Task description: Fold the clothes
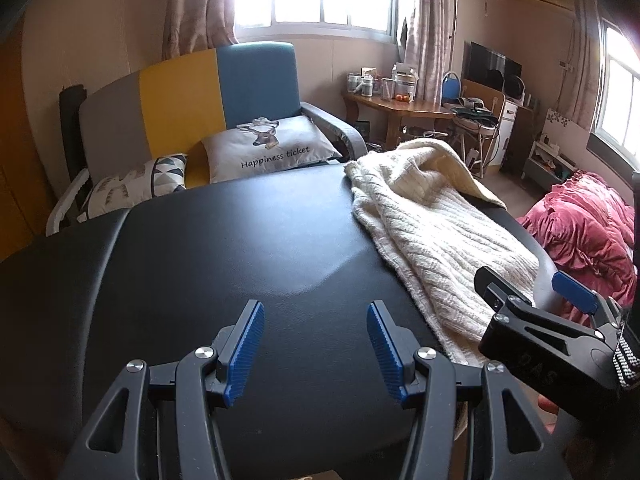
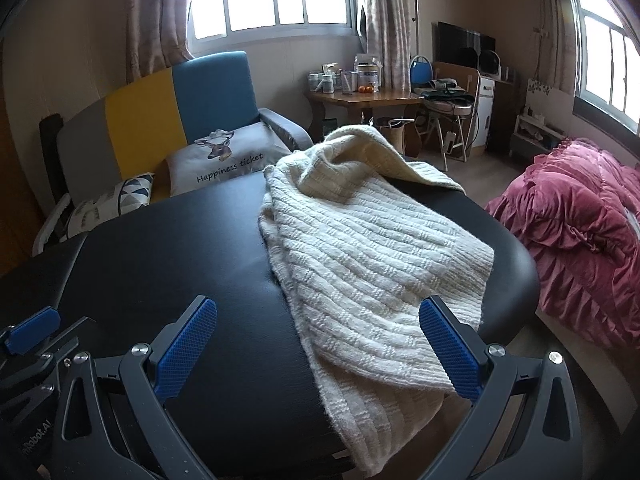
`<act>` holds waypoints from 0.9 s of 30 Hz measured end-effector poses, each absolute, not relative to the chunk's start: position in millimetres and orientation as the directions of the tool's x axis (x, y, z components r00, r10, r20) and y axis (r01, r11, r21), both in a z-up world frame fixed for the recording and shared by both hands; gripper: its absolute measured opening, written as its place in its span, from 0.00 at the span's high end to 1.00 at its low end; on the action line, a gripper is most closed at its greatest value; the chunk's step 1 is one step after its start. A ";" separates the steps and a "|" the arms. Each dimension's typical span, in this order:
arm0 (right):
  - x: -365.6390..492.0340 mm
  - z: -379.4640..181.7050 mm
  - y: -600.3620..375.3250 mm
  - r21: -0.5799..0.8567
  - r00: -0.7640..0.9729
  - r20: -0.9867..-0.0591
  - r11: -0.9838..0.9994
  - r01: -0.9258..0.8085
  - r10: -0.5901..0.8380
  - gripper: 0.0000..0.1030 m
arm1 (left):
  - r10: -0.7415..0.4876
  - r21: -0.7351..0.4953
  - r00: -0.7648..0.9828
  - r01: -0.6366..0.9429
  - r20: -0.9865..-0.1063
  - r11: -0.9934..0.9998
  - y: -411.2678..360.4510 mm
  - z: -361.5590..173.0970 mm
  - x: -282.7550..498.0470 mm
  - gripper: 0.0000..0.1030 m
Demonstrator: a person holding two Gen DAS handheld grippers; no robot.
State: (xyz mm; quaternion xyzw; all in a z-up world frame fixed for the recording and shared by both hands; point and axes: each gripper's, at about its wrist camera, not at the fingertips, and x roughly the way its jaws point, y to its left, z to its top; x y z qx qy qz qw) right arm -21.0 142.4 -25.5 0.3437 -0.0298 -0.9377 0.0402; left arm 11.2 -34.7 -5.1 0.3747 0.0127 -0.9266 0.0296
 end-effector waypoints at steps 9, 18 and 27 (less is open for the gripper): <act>-19.7 -22.8 135.6 0.099 -0.755 -0.643 -0.992 0.078 -0.124 0.00 | -0.027 -0.032 -0.716 0.070 -0.698 -0.997 -47.8 3.0 21.0 0.47; -25.9 -17.6 125.1 0.173 -0.724 -0.651 -0.973 0.151 -0.228 0.00 | 0.006 -0.096 -0.706 0.088 -0.708 -0.991 -85.5 -3.3 24.2 0.47; -55.7 -4.1 171.6 0.273 -0.679 -0.667 -0.948 0.161 -0.307 0.00 | -0.094 -0.140 -0.557 0.363 -0.825 -0.921 -238.2 -67.3 41.4 0.47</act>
